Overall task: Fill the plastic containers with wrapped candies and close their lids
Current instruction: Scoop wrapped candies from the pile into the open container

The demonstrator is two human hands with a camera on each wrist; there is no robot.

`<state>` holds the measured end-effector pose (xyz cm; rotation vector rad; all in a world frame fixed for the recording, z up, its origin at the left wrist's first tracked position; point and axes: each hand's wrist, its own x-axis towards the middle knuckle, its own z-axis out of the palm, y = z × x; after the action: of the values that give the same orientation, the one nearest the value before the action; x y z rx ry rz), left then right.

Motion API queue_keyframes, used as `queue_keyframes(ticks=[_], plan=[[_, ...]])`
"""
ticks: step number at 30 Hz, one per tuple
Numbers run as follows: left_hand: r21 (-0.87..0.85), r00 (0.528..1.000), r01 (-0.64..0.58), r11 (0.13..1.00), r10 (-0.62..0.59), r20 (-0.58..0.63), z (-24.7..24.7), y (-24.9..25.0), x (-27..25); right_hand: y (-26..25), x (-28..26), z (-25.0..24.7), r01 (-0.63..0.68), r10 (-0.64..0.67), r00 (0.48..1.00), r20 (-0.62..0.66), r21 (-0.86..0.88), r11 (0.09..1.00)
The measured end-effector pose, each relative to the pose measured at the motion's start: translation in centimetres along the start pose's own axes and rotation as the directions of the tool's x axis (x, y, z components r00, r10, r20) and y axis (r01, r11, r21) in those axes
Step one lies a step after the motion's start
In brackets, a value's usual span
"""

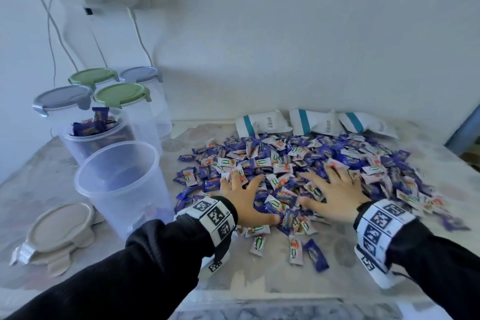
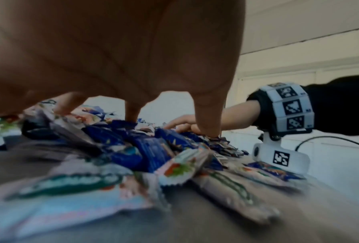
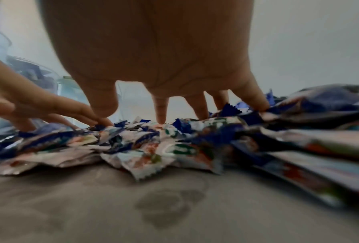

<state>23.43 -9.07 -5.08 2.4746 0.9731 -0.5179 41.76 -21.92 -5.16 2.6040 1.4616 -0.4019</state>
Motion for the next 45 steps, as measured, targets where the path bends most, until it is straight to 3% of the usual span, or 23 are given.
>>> queue_keyframes(ticks=[5,8,10,14,18,21,28,33,38,41,43,45], plan=[[0.137,0.996,-0.03,0.99,0.018,0.088,1.2,0.7,-0.6,-2.7,-0.1,0.3,0.158,-0.158,0.984,0.084,0.004,0.987],[0.236,0.998,-0.044,0.971,0.029,0.064,2.1,0.1,-0.9,-3.5,-0.3,0.8,0.266,-0.272,0.954,0.126,0.062,0.962],[0.282,0.999,-0.044,0.958,0.045,0.002,2.4,-0.3,-1.0,-3.6,-0.6,0.8,0.321,-0.33,0.94,0.089,0.101,0.942],[0.355,0.996,-0.022,0.934,0.052,-0.076,2.1,-0.4,-1.4,-3.6,-0.2,0.8,0.261,-0.262,0.965,-0.004,-0.056,0.964],[0.284,0.998,0.062,0.957,-0.06,-0.014,1.7,-0.5,-1.2,-3.9,0.5,0.2,0.101,-0.092,0.985,0.143,-0.056,0.993],[0.268,0.998,0.055,0.962,-0.044,-0.047,1.8,-0.9,-1.1,-4.4,0.2,0.0,0.163,-0.145,0.968,0.204,-0.077,0.984],[0.378,0.983,0.04,0.925,0.03,-0.179,2.3,-0.6,-1.3,-5.1,0.2,-0.1,0.317,-0.313,0.94,0.138,-0.007,0.949],[0.3,0.973,0.047,0.953,0.024,-0.228,1.6,-1.1,-0.7,-4.8,1.2,-0.8,0.327,-0.345,0.933,0.106,0.154,0.932],[0.071,0.956,0.014,0.997,0.007,-0.293,0.3,-1.7,-0.4,-4.7,2.0,-1.1,0.37,-0.364,0.928,-0.077,0.29,0.883],[-0.084,0.943,-0.013,0.996,-0.015,-0.332,-0.9,-2.1,-0.9,-4.7,2.4,-1.3,0.336,-0.3,0.942,-0.153,0.408,0.849],[-0.212,0.921,-0.082,0.974,-0.007,-0.389,-1.8,-2.1,-2.1,-4.9,2.4,-1.7,0.281,-0.228,0.959,-0.167,0.487,0.827],[-0.314,0.859,-0.227,0.922,0.039,-0.51,-3.1,-2.0,-4.1,-5.3,2.5,-2.2,0.253,-0.178,0.966,-0.186,0.55,0.796]])
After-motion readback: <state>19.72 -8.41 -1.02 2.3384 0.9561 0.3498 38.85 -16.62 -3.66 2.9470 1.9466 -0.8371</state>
